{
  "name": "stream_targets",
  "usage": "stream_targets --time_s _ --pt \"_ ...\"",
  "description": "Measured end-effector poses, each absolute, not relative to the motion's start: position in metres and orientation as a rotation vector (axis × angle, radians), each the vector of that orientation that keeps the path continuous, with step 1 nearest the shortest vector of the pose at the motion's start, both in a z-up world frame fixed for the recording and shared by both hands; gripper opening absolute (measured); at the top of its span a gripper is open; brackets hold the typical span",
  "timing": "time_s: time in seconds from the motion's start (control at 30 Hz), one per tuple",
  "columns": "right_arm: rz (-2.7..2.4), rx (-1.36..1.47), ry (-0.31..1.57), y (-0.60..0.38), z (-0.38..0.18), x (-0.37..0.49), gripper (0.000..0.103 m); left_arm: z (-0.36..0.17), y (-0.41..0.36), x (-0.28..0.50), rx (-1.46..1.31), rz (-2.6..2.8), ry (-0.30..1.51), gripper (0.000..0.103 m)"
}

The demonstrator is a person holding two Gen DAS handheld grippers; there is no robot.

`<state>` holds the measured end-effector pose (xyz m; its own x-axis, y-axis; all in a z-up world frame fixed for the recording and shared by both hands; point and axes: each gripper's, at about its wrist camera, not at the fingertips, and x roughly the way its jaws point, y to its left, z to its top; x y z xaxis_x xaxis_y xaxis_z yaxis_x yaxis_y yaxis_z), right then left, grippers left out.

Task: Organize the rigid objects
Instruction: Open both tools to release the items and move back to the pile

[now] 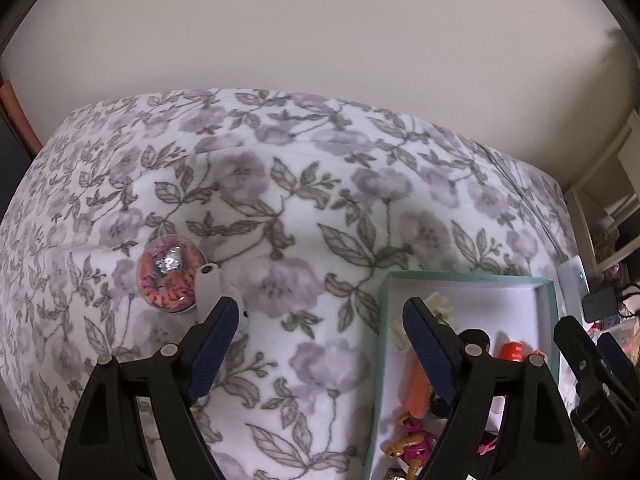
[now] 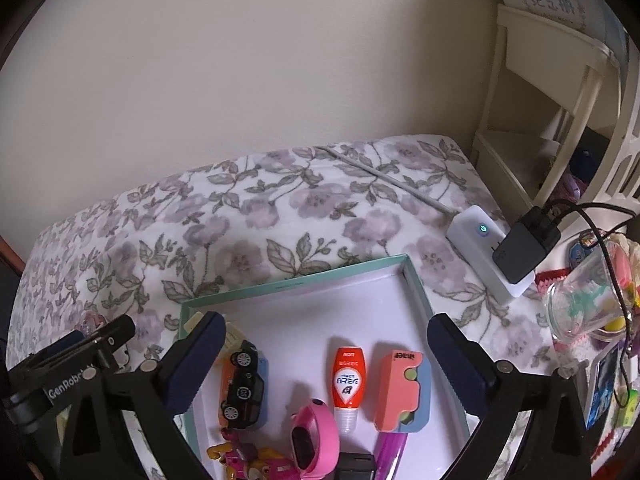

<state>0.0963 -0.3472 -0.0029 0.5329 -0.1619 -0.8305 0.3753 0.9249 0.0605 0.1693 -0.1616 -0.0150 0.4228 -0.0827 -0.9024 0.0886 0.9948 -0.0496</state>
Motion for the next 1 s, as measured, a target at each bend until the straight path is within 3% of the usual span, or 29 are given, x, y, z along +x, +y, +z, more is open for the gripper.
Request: stream_targets --time_s 0.53,1.0 --pt "-0.208 0.181 0.960 -0.295 -0.002 0.112 0.103 -0.005 -0.107 0.187 -0.057 -0.019 1.154 0.085" --pt "0.007 0.134 0.940 -0.199 -0.009 0.133 0.102 -0.004 0.016 0.207 -0.106 0.156 1.169 0.085"
